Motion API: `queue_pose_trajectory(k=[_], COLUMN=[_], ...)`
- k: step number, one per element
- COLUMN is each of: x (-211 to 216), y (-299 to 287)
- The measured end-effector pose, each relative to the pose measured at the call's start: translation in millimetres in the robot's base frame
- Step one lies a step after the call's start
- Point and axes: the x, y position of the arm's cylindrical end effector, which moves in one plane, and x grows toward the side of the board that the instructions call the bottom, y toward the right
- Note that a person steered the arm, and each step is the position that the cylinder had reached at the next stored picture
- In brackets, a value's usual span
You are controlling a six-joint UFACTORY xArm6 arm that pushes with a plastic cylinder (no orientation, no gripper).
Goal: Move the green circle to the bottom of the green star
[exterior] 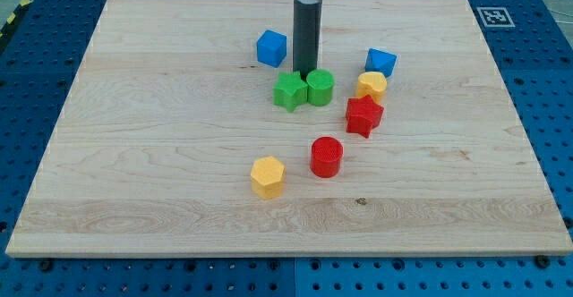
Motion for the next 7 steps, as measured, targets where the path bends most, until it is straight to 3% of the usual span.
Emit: queue_pose_trajectory(k=[1, 2, 4, 6, 7], x=[12.7, -16.5, -121.7, -78.9, -76.9], y=[0.0, 3.3, 42.6, 66.2, 60.3])
